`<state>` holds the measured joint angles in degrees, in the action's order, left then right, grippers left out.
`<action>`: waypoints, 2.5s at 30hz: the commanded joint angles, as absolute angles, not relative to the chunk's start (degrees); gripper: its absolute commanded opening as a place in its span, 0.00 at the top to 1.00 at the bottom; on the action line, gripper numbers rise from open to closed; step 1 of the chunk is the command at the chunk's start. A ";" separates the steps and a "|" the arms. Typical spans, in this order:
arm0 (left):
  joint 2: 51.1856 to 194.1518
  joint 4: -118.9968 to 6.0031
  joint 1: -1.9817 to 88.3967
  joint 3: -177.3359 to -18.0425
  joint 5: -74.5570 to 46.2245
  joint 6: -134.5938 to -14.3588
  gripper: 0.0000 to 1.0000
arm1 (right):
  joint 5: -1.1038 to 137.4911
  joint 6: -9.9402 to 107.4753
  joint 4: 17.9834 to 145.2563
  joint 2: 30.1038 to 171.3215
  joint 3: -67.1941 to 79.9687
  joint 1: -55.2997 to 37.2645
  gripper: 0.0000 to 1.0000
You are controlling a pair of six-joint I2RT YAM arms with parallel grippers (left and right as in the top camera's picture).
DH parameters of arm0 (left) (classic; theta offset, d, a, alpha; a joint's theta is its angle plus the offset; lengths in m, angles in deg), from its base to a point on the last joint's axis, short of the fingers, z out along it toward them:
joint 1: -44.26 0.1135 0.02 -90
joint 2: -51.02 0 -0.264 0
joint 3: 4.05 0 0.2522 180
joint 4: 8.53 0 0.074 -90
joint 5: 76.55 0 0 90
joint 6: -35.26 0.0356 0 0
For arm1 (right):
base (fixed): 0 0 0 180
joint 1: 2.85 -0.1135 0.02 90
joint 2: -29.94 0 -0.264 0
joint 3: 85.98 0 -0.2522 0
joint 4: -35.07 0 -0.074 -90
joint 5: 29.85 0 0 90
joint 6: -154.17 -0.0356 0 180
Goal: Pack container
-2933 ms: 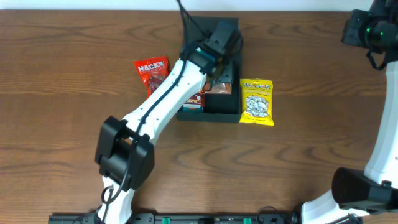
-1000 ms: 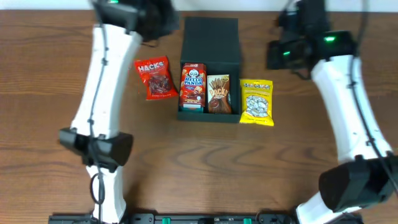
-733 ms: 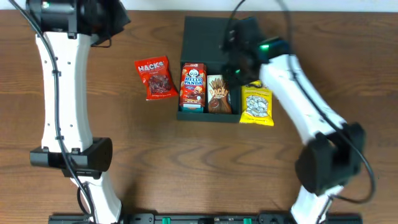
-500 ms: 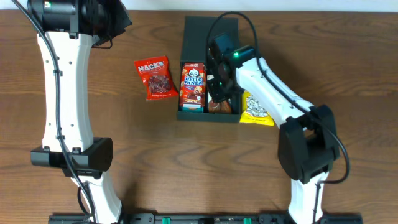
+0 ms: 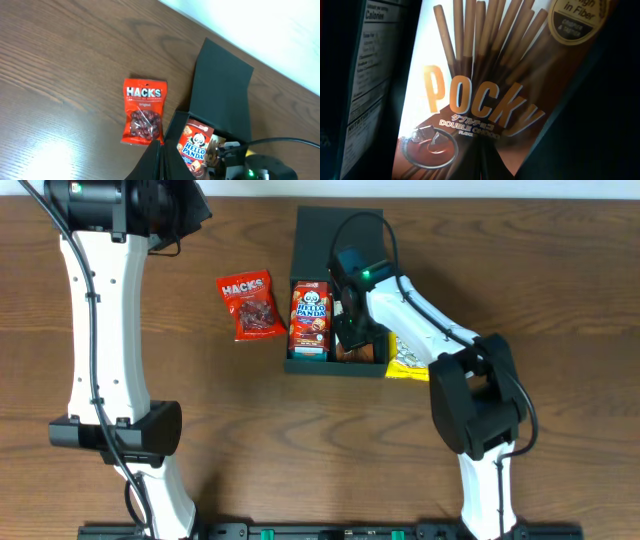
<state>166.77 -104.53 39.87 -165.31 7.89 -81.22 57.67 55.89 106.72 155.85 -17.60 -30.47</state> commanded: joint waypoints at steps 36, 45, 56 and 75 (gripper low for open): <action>167.05 -102.91 39.74 -158.91 9.29 -75.36 0.94 | 56.95 50.80 98.94 139.83 1.28 -14.49 0.40; 167.05 -103.37 39.74 -158.91 8.91 -75.49 0.94 | 57.21 50.23 97.13 146.34 1.70 -15.06 0.46; 167.05 -102.95 39.74 -158.91 8.94 -75.51 0.94 | 57.10 49.77 96.91 147.50 0.78 -15.26 0.98; 167.05 -102.41 39.74 -158.91 8.96 -75.51 0.94 | 82.78 63.65 105.24 147.54 -9.14 2.40 0.43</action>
<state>166.85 -102.67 39.85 -159.15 8.94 -75.69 73.34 59.98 105.94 147.65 -10.83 1.79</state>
